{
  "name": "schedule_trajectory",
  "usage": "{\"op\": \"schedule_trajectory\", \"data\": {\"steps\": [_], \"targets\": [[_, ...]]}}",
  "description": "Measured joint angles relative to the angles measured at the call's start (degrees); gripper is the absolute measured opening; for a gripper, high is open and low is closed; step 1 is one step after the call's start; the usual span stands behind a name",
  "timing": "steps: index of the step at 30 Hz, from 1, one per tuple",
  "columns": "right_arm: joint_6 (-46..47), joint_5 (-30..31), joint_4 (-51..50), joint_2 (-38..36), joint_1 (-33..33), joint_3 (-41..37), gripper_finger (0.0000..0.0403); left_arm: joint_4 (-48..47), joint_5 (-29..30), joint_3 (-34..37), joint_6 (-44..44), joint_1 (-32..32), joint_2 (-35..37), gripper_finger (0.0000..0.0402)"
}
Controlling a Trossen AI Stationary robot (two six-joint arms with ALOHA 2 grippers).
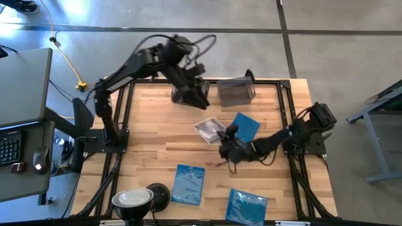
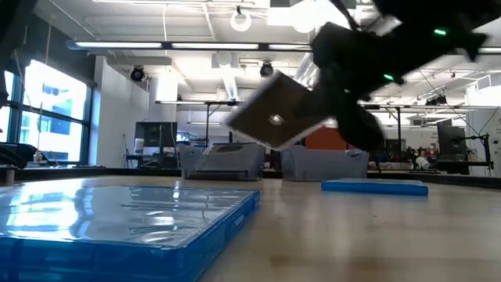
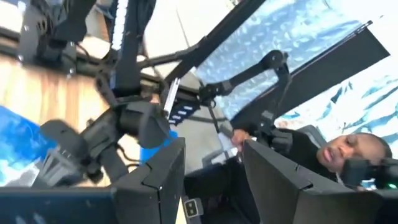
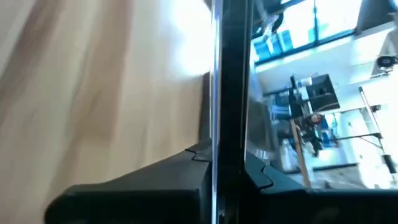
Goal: Pick & place jewel cases by type
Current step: Put the black cd case into the left black bin
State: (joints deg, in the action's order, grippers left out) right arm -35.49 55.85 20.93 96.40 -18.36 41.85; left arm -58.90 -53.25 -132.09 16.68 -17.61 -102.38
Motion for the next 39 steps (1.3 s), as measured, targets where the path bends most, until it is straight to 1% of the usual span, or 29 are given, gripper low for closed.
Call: {"op": "schedule_trajectory", "data": {"steps": [3,6,8,10,12,14,15,18,21,23,28,32,33,36,39], "targets": [[-5.6,-5.2,14.6,0.0,5.1,0.0,0.0036,0.0,1.3,0.0,0.1,0.0,2.8,0.0161],[-9.2,-13.8,28.7,0.0,11.2,0.1,0.0043,0.0,1.8,0.0,0.1,0.0,5.0,0.0161],[-7.6,-20.8,35.1,0.0,15.6,0.3,0.0039,0.0,2.0,0.0,0.1,0.0,6.1,0.0161],[-1.9,-27.5,35.7,0.0,20.4,1.9,0.0031,-0.1,2.0,0.0,0.1,0.0,6.9,0.0161],[5.0,-34.1,31.1,0.0,25.1,4.7,0.0024,-0.2,1.9,0.0,0.1,0.0,7.2,0.0161],[11.5,-40.2,22.1,0.0,29.2,9.0,0.0021,-1.3,1.9,0.0,0.1,0.0,7.2,0.0161],[14.4,-42.1,16.1,0.0,31.1,11.4,0.0020,-2.3,2.0,0.0,0.1,0.0,7.1,0.0161],[20.6,-44.4,0.6,1.1,35.4,19.0,0.0021,-4.3,2.0,0.0,-1.2,0.0,7.1,0.0161],[26.1,-46.3,-8.2,3.6,39.0,25.2,0.0029,-6.9,2.7,0.0,-3.5,0.0,7.1,0.0161],[28.4,-50.1,-10.8,5.7,41.1,28.2,0.0032,-8.8,3.6,0.0,-4.7,0.0,7.0,0.0161],[34.1,-60.0,-11.6,11.7,44.8,33.7,0.0030,-11.3,7.7,0.0,-4.9,0.0,7.0,0.0161],[33.6,-65.9,-12.9,14.9,46.7,35.7,0.0032,-13.9,7.8,0.0,-4.9,0.0,7.0,0.0161],[33.5,-67.0,-13.2,15.2,47.1,35.8,0.0035,-14.4,7.8,0.0,-4.9,0.0,7.0,0.0161],[34.0,-67.3,-14.3,15.3,48.2,35.9,0.0049,-16.0,7.8,0.0,-5.0,0.0,7.0,0.0161],[33.6,-68.8,-16.9,15.2,49.8,35.9,0.0071,-16.6,8.0,0.0,-5.0,0.0,7.0,0.0161]]}}
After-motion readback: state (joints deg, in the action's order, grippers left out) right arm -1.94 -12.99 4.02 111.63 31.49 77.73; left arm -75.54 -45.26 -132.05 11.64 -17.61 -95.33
